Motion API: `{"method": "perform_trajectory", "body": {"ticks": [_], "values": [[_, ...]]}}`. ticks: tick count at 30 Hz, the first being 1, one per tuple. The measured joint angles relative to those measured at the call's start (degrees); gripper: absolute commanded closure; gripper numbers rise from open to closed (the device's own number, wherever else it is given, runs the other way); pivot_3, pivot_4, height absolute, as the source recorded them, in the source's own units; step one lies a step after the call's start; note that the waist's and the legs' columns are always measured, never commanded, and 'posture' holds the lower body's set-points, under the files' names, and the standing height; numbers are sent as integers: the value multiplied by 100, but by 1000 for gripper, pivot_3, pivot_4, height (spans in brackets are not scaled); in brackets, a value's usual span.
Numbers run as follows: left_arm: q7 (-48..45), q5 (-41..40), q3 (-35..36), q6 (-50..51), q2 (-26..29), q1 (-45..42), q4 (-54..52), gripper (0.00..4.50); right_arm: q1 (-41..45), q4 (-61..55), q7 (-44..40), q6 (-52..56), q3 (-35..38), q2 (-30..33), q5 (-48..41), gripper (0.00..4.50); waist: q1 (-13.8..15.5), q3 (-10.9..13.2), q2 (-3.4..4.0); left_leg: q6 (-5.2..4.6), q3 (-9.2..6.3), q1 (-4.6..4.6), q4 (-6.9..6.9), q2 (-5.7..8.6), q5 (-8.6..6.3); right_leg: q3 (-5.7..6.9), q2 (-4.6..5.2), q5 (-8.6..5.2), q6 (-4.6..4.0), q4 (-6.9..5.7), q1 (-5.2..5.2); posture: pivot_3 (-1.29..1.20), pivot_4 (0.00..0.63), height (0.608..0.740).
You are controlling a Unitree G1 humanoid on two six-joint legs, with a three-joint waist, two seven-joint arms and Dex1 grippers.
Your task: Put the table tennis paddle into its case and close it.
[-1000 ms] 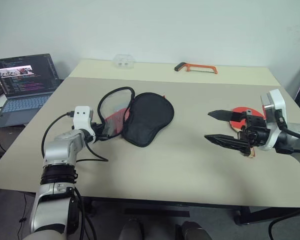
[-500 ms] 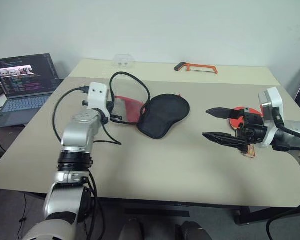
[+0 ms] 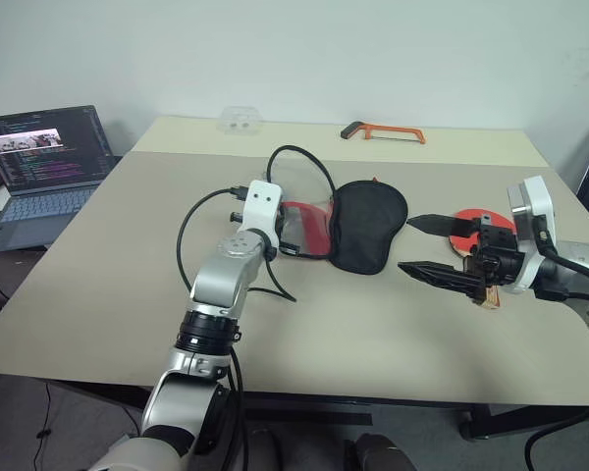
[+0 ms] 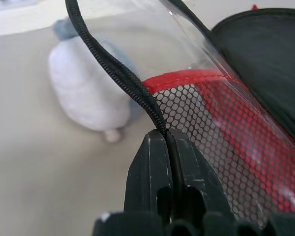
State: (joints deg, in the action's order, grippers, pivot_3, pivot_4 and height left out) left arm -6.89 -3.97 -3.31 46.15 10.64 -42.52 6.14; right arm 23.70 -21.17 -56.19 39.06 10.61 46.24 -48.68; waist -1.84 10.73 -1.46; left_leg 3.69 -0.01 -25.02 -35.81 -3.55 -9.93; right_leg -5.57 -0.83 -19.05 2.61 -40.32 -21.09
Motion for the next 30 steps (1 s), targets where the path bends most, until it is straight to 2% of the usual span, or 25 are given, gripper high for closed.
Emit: {"method": "perform_trajectory", "body": {"ticks": [13,23,27,30], "values": [[256,12,20,531,-437,180,-621,4486,-33,-16,26,0,62,-13,-1,0,1,1,-2,0,-1,0,1,2,0,0,0,0,1,4,1,0,150,740],[-64,-18,-103,548,-311,246,-730,4486,-1,-8,25,0,59,-73,14,0,1,1,-2,0,0,0,3,2,0,0,0,0,1,9,2,0,150,740],[-471,-74,-138,218,-174,226,-417,4486,0,-6,25,0,59,-76,16,0,1,1,-2,0,0,0,4,1,0,1,0,0,1,9,2,0,150,740],[-805,-30,-201,-356,8,-19,489,4486,4,-1,25,0,57,-88,18,0,1,1,-2,0,0,0,4,3,0,2,0,1,3,13,2,0,150,740]]}}
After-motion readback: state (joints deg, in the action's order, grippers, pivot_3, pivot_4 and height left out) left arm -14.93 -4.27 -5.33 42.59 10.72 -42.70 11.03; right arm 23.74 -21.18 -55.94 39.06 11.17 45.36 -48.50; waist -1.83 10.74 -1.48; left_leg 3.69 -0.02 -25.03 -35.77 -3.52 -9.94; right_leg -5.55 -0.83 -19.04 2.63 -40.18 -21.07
